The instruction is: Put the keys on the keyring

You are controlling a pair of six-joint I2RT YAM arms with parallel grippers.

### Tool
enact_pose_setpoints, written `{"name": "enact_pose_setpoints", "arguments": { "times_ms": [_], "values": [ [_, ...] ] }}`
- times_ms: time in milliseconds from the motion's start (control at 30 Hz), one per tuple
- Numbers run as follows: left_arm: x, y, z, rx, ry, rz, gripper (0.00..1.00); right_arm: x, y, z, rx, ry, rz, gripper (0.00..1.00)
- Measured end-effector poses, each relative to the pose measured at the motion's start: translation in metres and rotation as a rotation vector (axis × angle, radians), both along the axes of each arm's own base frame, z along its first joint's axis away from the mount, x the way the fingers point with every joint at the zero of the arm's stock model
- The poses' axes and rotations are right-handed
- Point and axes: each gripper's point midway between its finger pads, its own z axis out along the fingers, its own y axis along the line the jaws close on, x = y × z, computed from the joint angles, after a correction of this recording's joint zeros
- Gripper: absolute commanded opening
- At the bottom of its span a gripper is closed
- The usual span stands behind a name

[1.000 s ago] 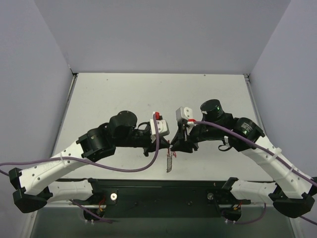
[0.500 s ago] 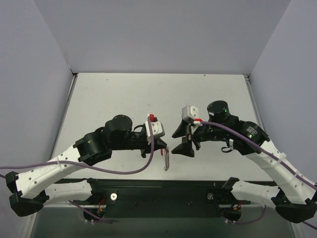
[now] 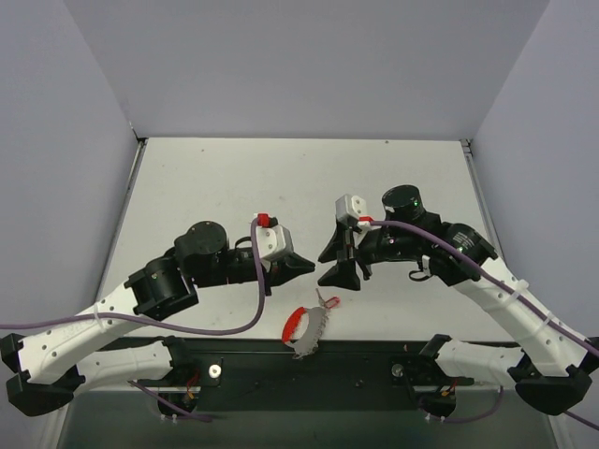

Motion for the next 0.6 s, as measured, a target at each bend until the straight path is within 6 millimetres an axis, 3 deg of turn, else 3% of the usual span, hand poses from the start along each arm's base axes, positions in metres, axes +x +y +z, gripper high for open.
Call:
{"name": "enact_pose_setpoints", "arguments": {
  "times_ms": [167,300,367,400,500,567,600],
  "values": [
    [0.005,0.000,-0.010,0.018,0.009,0.024,0.00,0.004,0.001,-0.009,-0.006,0.018,-0.015,0.50],
    [0.011,0.002,-0.040,0.071,0.052,0.061,0.00,0.021,-0.004,-0.034,-0.026,0.080,-0.109,0.53],
    [0.016,0.005,-0.057,0.102,0.080,0.086,0.01,0.038,-0.010,-0.055,-0.031,0.133,-0.211,0.63],
    [0.018,0.006,-0.065,0.114,0.097,0.099,0.11,0.049,-0.016,-0.066,-0.034,0.159,-0.280,0.66],
    [0.028,0.011,-0.089,0.144,0.147,0.145,0.27,0.075,-0.042,-0.107,-0.060,0.246,-0.511,0.68],
    [0.036,0.012,-0.103,0.156,0.179,0.171,0.45,0.085,-0.055,-0.123,-0.077,0.290,-0.621,0.68],
    [0.039,0.011,-0.112,0.166,0.205,0.179,0.48,0.090,-0.061,-0.129,-0.078,0.313,-0.675,0.68]
  ]
}}
